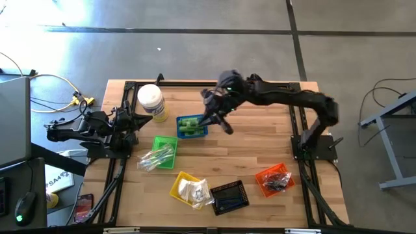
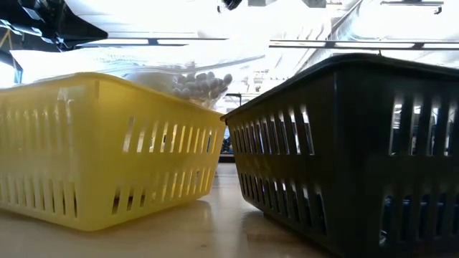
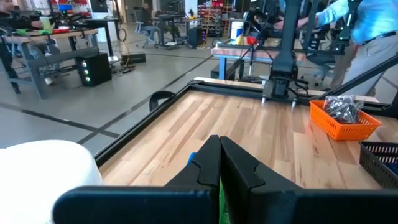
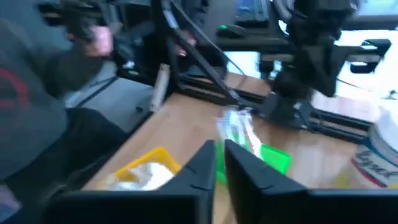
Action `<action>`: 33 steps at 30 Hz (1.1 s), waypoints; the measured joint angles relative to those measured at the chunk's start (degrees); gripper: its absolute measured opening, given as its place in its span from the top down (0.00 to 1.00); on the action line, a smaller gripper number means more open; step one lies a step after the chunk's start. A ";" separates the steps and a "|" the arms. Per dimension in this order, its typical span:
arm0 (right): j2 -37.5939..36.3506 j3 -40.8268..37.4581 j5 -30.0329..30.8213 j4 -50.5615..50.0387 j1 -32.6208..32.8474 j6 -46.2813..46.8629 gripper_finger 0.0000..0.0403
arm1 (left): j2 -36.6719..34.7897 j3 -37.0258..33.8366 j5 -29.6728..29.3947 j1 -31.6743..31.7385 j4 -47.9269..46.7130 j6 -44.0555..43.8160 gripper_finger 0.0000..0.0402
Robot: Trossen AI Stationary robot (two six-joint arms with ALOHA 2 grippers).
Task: Pick & Place Travel size toiletries
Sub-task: Return to Home Position
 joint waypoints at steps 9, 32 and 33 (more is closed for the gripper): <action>-19.13 -19.17 -3.03 17.49 -0.79 8.35 0.99 | 0.00 0.00 -0.04 0.00 -0.01 -0.17 1.00; -61.52 -74.25 18.59 51.14 -4.24 28.08 0.99 | 0.17 0.00 -6.81 0.00 2.66 -1.77 1.00; -61.57 -75.97 19.23 52.30 -4.14 28.10 0.99 | 0.44 0.00 -6.91 0.02 2.68 -1.75 1.00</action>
